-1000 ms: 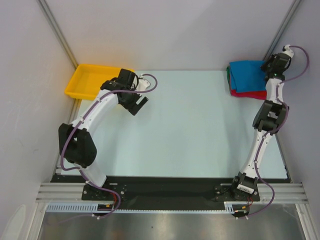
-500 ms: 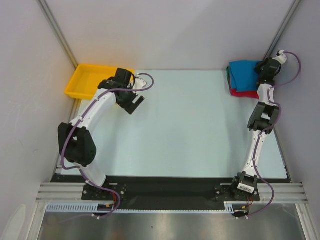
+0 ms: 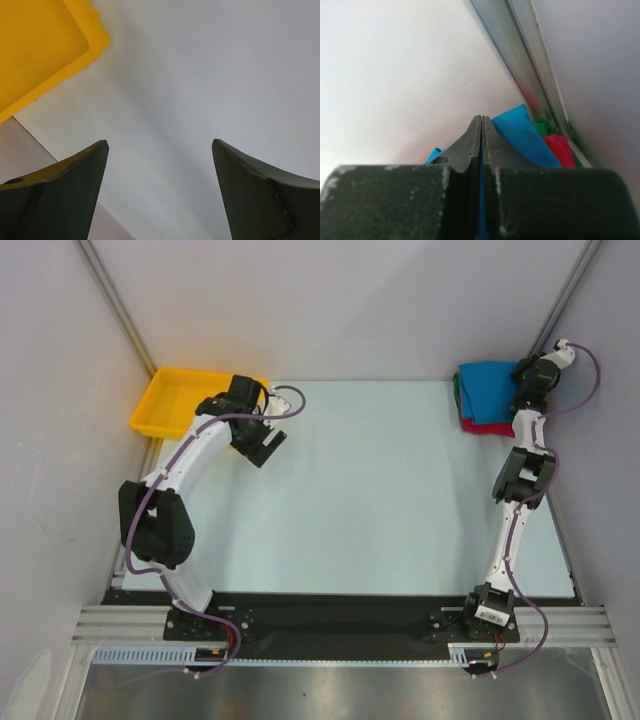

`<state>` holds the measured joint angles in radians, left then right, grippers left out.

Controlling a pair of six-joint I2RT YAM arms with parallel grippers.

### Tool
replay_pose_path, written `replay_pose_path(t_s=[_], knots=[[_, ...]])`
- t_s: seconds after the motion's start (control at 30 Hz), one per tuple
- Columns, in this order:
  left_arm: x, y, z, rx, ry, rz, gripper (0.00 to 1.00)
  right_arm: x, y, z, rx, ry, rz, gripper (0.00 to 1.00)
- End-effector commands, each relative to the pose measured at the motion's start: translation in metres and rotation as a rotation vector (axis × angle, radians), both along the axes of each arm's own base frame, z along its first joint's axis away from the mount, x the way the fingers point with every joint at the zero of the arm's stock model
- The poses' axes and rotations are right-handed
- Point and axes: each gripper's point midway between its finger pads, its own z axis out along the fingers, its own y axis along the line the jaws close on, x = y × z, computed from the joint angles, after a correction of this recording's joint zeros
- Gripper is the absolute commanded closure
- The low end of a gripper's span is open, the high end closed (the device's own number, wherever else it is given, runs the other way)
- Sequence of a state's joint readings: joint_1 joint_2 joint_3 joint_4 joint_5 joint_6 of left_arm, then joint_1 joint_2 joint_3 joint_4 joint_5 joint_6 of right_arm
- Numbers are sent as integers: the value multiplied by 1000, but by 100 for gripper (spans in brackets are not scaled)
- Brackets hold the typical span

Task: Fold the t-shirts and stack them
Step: Neatly place the folded tshirt to the corner

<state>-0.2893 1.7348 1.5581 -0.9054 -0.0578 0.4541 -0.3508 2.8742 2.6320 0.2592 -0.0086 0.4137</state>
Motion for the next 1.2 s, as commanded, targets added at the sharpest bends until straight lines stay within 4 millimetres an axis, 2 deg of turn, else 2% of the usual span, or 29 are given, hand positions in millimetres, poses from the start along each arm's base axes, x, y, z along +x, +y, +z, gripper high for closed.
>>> replay_pose_path(t_s=[0.0, 0.03, 0.13, 0.2, 0.23, 0.33, 0.37, 0.4, 0.43, 0.47, 0.5, 0.53, 0.57, 0.6, 0.63, 0.67, 0.7, 0.73, 0.77, 0.8, 0.83, 0.87, 0.9, 0.93, 0.97, 1.0, 1.1, 1.13, 1.17], knots=[[9, -2, 24, -22, -59, -4, 9, -10, -2, 94, -95, -117, -4, 100], [9, -2, 26, -26, -63, -4, 9, -14, 1, 117, -112, -144, -3, 100], [1, -1, 29, -35, -67, -8, 9, -27, -1, 156, -126, -160, -10, 89], [-3, -2, 37, -52, -86, -8, 8, -32, 2, 152, -112, -109, 14, 84], [-5, -3, 37, -59, -90, -11, 8, -43, 5, 178, -126, -115, 19, 78], [-14, -3, 44, -80, -110, -13, 7, -55, 20, 175, -109, -46, 71, 68], [-16, -3, 46, -84, -115, -12, 8, -67, 28, 193, -95, -39, 84, 65], [-21, -6, 51, -112, -123, -22, 7, -71, 35, 174, -67, 15, 109, 60], [-24, -6, 50, -119, -121, -23, 7, -77, 40, 171, -52, 37, 119, 44], [-28, -7, 52, -128, -126, -23, 7, -92, 53, 196, -56, 24, 131, 35], [-30, -8, 54, -139, -132, -27, 6, -99, 59, 196, -56, 40, 132, 26], [-38, -6, 60, -146, -148, -28, 3, -109, 66, 169, -28, 123, 135, 4], [-41, -5, 63, -154, -157, -28, 3, -116, 77, 169, -27, 144, 142, 0], [-45, -6, 64, -160, -164, -33, 3, -136, 83, 194, -39, 129, 129, 0], [-56, -3, 68, -170, -184, -33, 3, -150, 88, 166, -3, 206, 123, 0], [-61, -3, 69, -177, -191, -37, 2, -163, 93, 158, 17, 231, 117, 0], [-66, -2, 71, -186, -204, -41, 2, -187, 102, 188, 9, 189, 115, 0], [-75, -2, 62, -189, -189, -46, 2, -200, 109, 185, 9, 201, 126, 0], [-84, 2, 71, -200, -227, -48, 2, -222, 117, 149, 36, 281, 132, 0], [-89, 2, 70, -206, -235, -50, 1, -237, 122, 144, 42, 300, 119, 0], [-96, 4, 58, -205, -223, -47, 1, -266, 130, 162, 34, 273, 111, 0], [-102, 8, 64, -222, -256, -35, 1, -290, 137, 124, 71, 365, 106, 0], [-104, 9, 61, -232, -263, -31, 0, -307, 143, 111, 83, 396, 98, 0], [-112, 11, 49, -234, -245, -25, 0, -336, 153, 127, 78, 365, 96, 0], [-115, 13, 47, -249, -247, -11, 0, -351, 160, 118, 97, 377, 98, 0], [-118, 15, 50, -258, -277, -6, 0, -371, 171, 87, 124, 434, 119, 0], [-125, 23, 34, -267, -273, 49, 0, -418, 195, 76, 148, 460, 144, 0], [-127, 26, 29, -272, -282, 64, 0, -435, 204, 53, 175, 530, 155, 0], [-128, 28, 26, -283, -283, 90, 0, -447, 208, 59, 176, 510, 155, 0]])
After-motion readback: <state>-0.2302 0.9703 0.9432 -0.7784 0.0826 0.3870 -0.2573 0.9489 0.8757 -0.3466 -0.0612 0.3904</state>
